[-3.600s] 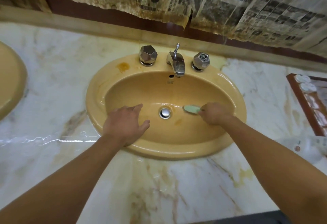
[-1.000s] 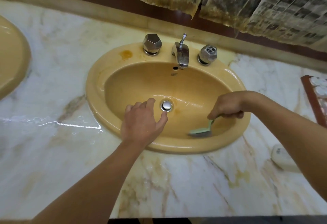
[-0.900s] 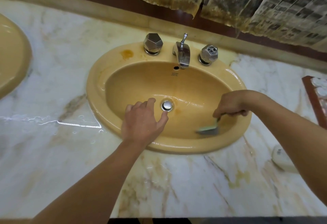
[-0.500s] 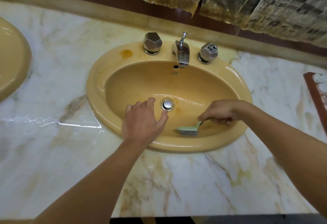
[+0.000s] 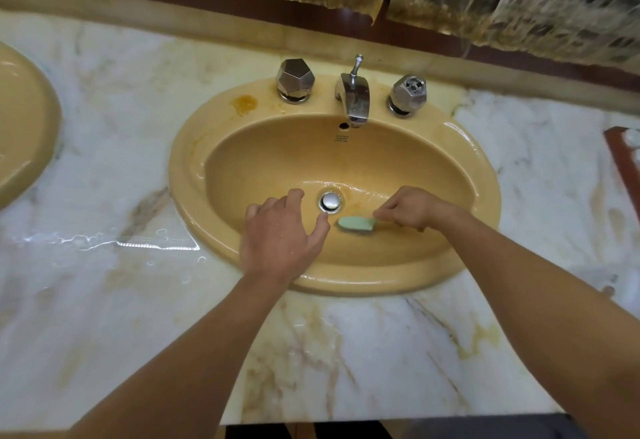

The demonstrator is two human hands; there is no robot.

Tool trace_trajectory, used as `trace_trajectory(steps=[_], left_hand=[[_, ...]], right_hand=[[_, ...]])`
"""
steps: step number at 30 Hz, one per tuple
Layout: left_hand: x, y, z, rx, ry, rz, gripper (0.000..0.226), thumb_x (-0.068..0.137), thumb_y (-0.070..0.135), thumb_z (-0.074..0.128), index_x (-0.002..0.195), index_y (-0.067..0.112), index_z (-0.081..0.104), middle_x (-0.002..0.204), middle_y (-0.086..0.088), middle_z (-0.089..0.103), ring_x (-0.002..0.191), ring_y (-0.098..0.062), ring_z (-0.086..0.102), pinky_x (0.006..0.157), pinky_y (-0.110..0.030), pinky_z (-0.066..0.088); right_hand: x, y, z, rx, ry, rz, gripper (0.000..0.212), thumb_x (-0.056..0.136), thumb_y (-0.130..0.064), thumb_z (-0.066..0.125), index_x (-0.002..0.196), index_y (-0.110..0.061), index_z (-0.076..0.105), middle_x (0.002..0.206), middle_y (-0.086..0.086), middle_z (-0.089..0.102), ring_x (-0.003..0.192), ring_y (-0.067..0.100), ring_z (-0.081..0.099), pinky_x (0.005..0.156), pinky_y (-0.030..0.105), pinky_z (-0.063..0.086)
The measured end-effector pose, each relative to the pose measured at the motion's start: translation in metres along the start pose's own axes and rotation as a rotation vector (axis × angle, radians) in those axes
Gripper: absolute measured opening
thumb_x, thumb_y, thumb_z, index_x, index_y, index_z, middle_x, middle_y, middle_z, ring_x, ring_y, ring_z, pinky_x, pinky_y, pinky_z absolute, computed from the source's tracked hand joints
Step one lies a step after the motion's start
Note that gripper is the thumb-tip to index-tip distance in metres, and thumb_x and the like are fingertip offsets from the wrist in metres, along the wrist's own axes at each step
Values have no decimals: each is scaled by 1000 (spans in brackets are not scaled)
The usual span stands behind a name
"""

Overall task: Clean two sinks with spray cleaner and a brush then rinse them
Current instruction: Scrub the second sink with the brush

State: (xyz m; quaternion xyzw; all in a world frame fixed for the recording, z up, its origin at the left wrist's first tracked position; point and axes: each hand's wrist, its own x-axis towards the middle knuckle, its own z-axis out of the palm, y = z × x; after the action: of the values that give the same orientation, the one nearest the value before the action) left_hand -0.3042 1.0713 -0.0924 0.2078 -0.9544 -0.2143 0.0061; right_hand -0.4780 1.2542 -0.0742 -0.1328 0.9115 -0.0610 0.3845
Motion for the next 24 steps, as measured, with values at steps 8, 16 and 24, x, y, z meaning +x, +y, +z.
trace_trajectory(steps=[8, 16, 24], left_hand=[[-2, 1, -2, -15, -14, -13, 60, 91, 61, 33, 129, 20, 54, 111, 5, 71, 105, -20, 61, 99, -38, 36], [-3, 1, -4, -6, -15, -22, 58, 93, 60, 34, 129, 20, 55, 110, 3, 72, 105, -22, 61, 98, -38, 36], [-4, 6, -10, -21, -26, -50, 50, 98, 55, 44, 134, 21, 52, 116, 4, 69, 110, -23, 56, 101, -37, 36]], right_hand=[[-23, 0, -36, -429, -15, 128, 25, 91, -41, 56, 85, -18, 60, 80, 0, 58, 68, 22, 53, 64, 36, 49], [-50, 26, -95, -460, -115, 242, 39, 86, -44, 60, 60, -16, 57, 65, 2, 52, 57, 22, 45, 58, 35, 46], [-49, 25, -69, -348, -106, 132, 36, 83, -48, 62, 78, -13, 70, 73, -2, 59, 59, 19, 54, 62, 34, 52]])
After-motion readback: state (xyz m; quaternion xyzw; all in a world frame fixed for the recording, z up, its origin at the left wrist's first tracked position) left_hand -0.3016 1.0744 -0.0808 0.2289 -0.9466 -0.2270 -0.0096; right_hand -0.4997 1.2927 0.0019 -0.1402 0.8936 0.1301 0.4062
